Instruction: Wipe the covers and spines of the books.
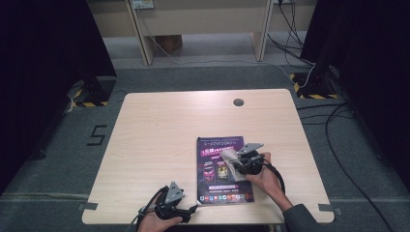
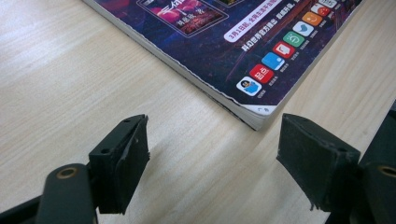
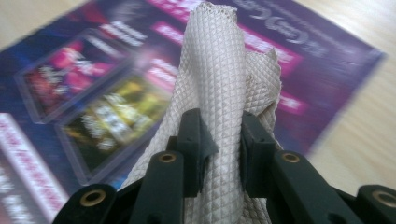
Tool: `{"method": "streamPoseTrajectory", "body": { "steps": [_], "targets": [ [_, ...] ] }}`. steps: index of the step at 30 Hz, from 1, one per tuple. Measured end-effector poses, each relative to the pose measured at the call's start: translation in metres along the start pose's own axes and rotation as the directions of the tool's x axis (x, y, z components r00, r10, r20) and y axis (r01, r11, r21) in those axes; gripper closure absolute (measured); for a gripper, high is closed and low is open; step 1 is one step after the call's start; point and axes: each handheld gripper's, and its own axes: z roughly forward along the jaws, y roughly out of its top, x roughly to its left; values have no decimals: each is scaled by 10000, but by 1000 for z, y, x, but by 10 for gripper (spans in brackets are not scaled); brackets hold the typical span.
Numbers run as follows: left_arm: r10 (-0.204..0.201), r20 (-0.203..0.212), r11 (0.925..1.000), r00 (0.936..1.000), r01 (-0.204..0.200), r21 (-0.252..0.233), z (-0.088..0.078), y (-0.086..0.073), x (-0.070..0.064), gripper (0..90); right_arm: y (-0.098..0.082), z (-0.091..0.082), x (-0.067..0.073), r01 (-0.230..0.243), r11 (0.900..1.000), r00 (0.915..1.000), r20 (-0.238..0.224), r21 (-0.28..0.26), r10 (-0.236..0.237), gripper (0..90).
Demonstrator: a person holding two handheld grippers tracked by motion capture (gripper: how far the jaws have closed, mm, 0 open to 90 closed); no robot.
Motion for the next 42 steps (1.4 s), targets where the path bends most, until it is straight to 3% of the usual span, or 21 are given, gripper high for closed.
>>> {"method": "streamPoseTrajectory", "body": {
  "steps": [6, 12, 22, 33, 42],
  "targets": [
    [-8, 29, 10000, 10000, 8, 41, 0, 0, 1, 240, 5, 5, 23, 512, 9987, 9973, -532, -39, -513, 739],
    [-103, -22, 9999, 9999, 103, 14, -3, 0, 5, 233, 11, 11, 37, 638, 9979, 9947, -796, -117, -645, 739],
    [-407, -270, 9992, 9988, 407, 8, -9, -1, 15, 214, 18, 17, 73, 1296, 9914, 9784, -1602, -171, -1306, 739],
    [-675, -510, 9977, 9964, 670, -116, -14, -4, 24, 210, 22, 21, 77, 1332, 9909, 9784, -1568, -205, -1348, 735],
    [-607, -484, 9982, 9970, 605, -52, -13, -4, 23, 210, 23, 21, 91, 1726, 9846, 9643, -1991, -278, -1747, 736]
  ]
}}
